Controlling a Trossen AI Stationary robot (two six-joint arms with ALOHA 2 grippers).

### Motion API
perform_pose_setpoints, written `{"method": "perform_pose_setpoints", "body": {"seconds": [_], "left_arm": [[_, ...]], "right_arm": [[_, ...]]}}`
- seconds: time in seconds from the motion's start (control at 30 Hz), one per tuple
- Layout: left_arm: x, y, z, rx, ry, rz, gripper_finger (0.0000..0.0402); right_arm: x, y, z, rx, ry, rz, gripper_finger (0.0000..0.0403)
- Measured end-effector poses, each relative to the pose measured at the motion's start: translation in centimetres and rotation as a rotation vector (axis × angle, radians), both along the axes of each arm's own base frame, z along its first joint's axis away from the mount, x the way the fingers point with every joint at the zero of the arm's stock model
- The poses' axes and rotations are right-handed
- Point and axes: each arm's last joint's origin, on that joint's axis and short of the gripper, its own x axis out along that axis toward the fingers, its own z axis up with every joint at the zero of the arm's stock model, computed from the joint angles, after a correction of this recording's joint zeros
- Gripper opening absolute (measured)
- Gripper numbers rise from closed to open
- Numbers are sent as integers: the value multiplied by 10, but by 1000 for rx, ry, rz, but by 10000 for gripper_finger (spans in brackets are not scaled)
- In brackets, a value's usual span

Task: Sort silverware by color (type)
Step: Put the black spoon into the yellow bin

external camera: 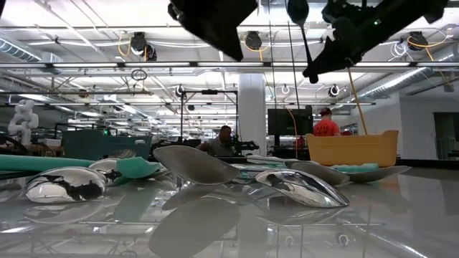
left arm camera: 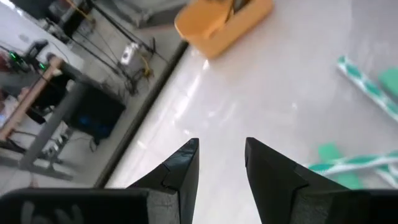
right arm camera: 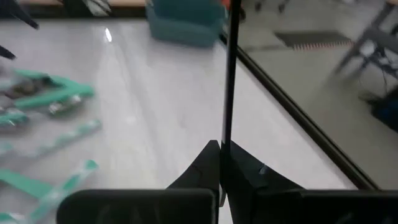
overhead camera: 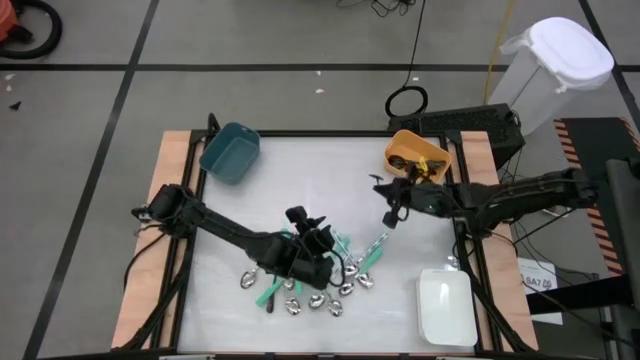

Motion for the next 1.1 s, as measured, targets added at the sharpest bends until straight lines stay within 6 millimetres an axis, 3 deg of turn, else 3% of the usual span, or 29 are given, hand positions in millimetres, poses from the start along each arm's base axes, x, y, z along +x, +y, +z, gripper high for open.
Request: {"method": "perform_pose_setpoints", "body": {"seconds": [0.2, 0.4, 0.53, 0.8, 1.1], "left_arm": [[-1, 4, -9, 10, 43, -15, 131], [-5, 17, -62, -75, 60, -117, 131], [0, 29, -82, -171, -28, -234, 131], [11, 39, -79, -268, -136, -404, 131], [13, 38, -77, -245, -140, -433, 131]], "right_arm": [[0, -27, 20, -18, 188, -111, 3], [-9, -55, 22, 30, 328, -145, 4], [-21, -75, 18, 61, 398, -215, 3], [-40, -114, -3, 187, 583, -289, 3], [-51, -150, -40, 314, 822, -345, 6]]}}
